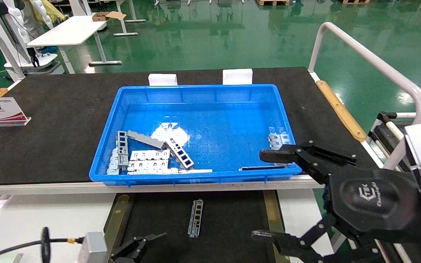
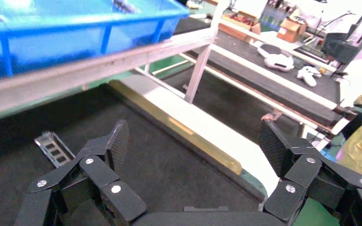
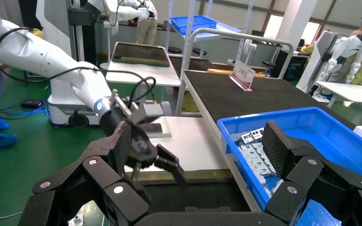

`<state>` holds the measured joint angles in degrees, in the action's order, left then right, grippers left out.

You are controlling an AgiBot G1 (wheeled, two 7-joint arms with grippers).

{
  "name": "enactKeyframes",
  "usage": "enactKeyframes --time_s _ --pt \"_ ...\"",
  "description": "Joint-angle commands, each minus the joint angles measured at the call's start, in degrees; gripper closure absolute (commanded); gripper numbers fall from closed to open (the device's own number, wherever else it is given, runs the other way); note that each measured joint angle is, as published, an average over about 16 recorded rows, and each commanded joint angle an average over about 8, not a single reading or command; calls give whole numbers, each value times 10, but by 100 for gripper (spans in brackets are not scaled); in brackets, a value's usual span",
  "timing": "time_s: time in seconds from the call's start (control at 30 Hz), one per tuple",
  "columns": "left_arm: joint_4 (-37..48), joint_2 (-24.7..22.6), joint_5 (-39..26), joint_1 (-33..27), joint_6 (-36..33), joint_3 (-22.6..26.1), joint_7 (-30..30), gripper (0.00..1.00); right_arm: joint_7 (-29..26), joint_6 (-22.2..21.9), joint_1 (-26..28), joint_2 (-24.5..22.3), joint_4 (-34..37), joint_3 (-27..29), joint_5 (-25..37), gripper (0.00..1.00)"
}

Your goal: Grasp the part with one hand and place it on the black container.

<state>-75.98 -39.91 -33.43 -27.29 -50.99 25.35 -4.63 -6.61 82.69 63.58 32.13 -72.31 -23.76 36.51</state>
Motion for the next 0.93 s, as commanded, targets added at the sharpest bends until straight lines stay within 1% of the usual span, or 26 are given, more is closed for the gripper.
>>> enactKeyframes --time_s 0.03,0.27,0.43,0.7,0.93 --pt "-3 12 8 1 -18 -6 0 0 0 0 0 0 0 0 0 0" --pt "-5 39 21 -26 -73 -20 0 0 0 0 0 0 0 0 0 0" --pt "-4 51 20 -54 -100 -23 4 0 0 0 0 0 0 0 0 0" --pt "-5 53 18 -94 -124 -25 14 0 0 0 0 0 0 0 0 0" --pt "-5 57 19 -106 -132 -25 21 0 0 0 0 0 0 0 0 0"
